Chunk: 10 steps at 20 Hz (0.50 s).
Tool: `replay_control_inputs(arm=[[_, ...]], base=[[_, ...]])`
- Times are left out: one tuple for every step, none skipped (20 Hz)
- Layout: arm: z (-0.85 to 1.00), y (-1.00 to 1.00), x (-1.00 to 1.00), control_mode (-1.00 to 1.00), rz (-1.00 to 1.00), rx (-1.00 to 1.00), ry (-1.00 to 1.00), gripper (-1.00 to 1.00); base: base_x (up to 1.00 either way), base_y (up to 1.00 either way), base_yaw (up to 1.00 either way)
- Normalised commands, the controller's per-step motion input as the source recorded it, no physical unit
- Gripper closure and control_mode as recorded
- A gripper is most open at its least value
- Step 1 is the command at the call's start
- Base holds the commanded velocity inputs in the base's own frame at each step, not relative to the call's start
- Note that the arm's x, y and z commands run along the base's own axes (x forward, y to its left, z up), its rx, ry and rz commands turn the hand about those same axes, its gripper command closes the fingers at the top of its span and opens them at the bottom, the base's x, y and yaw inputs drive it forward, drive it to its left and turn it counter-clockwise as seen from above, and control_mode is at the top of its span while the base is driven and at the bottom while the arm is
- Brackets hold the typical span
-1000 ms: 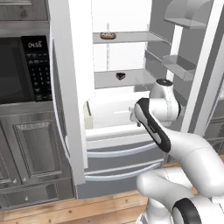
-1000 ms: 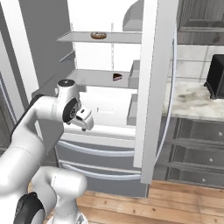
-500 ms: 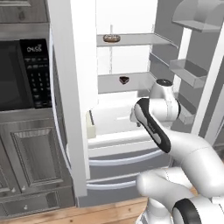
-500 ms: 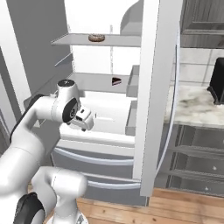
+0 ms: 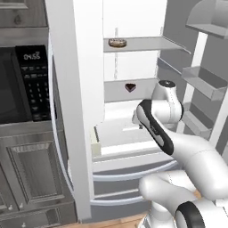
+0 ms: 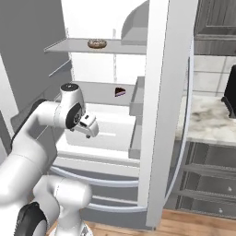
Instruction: Take the donut and cake from the fridge and place them on the empty tray on the dining counter.
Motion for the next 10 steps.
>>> replay_control_inputs(arm=[[0.00, 0.00, 0.00, 1.00, 0.00, 0.00, 0.00, -1.00], [0.00, 0.00, 0.00, 1.00, 0.00, 0.00, 0.00, -1.00], [0.00, 0.00, 0.00, 1.00, 0.00, 0.00, 0.00, -1.00], [0.00, 0.00, 0.00, 1.00, 0.00, 0.00, 0.00, -1.00], [0.00, 0.00, 0.00, 1.00, 0.00, 0.00, 0.00, -1.00], [0.00, 0.00, 0.00, 1.00, 0.00, 0.00, 0.00, -1.00], [0.00, 0.00, 0.00, 1.00, 0.00, 0.00, 0.00, -1.00], [0.00, 0.00, 0.00, 1.00, 0.00, 0.00, 0.00, -1.00], [0.00, 0.00, 0.00, 1.00, 0.00, 0.00, 0.00, -1.00], [0.00, 0.00, 0.00, 1.00, 0.00, 0.00, 0.00, -1.00]], base=[[0.48, 0.00, 0.00], [0.42, 0.00, 0.01], [0.42, 0.00, 0.01], [0.37, 0.00, 0.01], [0.41, 0.00, 0.01], [0.43, 0.00, 0.01], [0.40, 0.00, 0.02], [0.44, 0.00, 0.02], [0.41, 0.00, 0.02], [0.41, 0.00, 0.02]])
